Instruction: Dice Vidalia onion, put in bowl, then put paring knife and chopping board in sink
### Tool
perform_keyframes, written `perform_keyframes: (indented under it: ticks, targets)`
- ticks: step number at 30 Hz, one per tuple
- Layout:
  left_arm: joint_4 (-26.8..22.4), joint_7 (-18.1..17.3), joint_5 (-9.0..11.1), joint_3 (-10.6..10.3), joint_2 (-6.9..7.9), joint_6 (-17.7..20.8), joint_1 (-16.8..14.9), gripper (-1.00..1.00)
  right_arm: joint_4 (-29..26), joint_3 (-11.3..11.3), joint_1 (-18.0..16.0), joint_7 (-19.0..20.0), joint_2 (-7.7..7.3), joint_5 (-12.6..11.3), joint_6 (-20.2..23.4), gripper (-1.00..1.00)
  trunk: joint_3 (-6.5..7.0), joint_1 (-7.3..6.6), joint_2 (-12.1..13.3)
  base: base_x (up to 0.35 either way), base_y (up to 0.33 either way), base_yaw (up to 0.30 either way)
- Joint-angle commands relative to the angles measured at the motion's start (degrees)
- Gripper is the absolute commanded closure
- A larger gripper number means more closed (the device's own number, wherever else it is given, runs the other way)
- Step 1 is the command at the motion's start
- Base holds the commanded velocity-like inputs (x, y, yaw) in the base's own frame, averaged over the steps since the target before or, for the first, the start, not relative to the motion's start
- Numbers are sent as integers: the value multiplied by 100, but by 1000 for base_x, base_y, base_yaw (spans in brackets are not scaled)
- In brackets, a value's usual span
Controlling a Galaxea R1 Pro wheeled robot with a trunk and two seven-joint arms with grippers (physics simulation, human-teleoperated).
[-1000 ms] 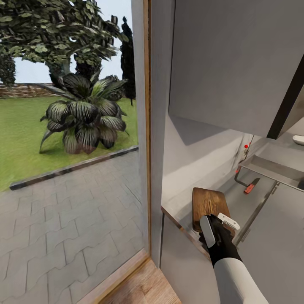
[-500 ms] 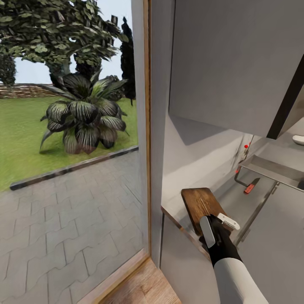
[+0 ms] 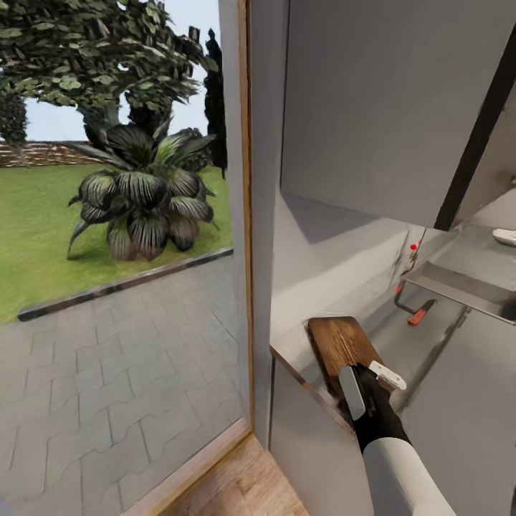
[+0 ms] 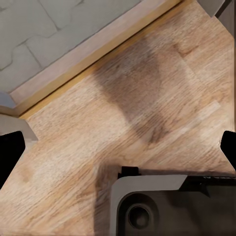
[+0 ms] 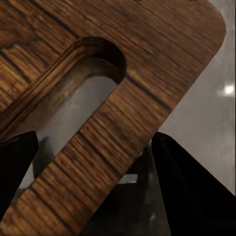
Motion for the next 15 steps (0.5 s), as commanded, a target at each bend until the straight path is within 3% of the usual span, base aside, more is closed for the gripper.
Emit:
perform_keyframes:
  ticks: [1,15]
  targets:
    - [-11,-4,27,2,0,-4,2,-100,204,-23,-1,-35,3,-41,56,100,-13,1,-10,-273,-195,0]
    - [-3,-5,27,2,0,-71,2,-100,204,-23,-1,-35,3,-41,56,100,-13,1,-10,-246,-217,0]
